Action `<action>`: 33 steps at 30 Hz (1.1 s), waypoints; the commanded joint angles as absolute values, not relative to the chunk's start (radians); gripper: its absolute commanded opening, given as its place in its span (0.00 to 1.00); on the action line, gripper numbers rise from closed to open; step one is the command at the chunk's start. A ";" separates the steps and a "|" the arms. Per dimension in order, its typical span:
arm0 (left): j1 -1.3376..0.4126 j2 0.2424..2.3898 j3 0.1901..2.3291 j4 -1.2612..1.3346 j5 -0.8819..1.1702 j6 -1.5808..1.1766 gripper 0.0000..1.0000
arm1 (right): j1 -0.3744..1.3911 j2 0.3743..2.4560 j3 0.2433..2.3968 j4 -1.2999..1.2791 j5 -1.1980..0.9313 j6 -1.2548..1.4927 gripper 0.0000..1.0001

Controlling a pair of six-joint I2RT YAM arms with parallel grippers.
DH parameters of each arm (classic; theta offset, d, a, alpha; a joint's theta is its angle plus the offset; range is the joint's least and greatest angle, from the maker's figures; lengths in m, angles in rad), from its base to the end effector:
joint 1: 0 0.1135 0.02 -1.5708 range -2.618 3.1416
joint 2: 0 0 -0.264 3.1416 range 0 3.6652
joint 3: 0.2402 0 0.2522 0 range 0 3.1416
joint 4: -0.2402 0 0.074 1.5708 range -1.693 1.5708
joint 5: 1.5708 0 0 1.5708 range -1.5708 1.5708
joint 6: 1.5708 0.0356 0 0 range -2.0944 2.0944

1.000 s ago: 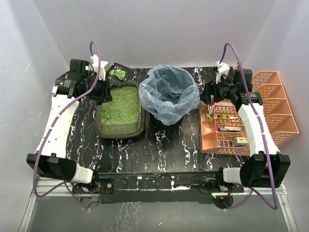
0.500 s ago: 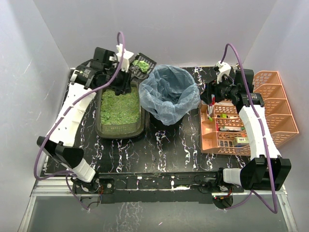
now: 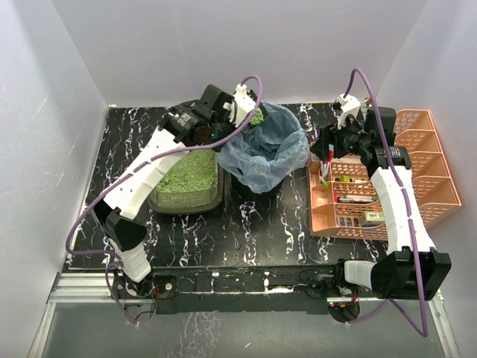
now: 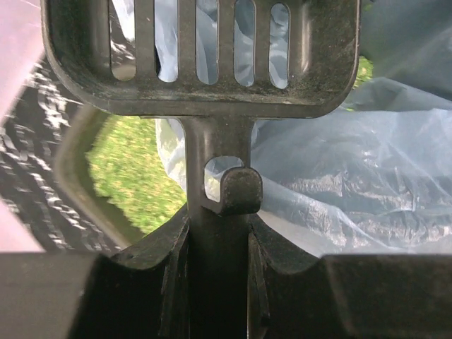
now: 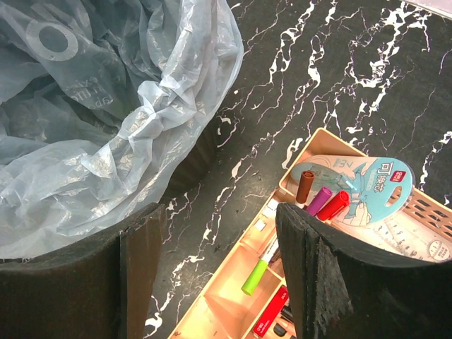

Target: Clean the litter box

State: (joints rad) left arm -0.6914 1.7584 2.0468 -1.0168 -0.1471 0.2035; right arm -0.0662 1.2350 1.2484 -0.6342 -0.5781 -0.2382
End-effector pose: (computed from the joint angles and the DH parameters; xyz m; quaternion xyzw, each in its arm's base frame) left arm 0.2872 -0.2310 0.4274 0.3667 0.8335 -0.0334 0.4119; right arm 0.2623 0.0021 0.3656 -0.2031 0.8381 0.1841 0.4717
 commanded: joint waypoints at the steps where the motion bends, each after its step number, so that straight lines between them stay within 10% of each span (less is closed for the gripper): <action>1: -0.776 1.718 2.055 -0.929 -0.428 0.345 0.00 | -0.072 1.200 1.260 -0.593 -0.587 -0.253 0.69; 15: -0.920 1.589 1.690 -0.343 -0.885 0.932 0.00 | -0.073 1.196 1.248 -0.578 -0.591 -0.252 0.69; 33: -0.952 1.512 1.288 0.602 -0.863 1.746 0.00 | -0.073 1.213 1.240 -0.565 -0.602 -0.253 0.70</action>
State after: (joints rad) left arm -0.9421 1.5620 1.3281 0.2878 -0.8730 1.5093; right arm -0.0673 1.2293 1.2461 -0.6304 -0.5800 -0.2379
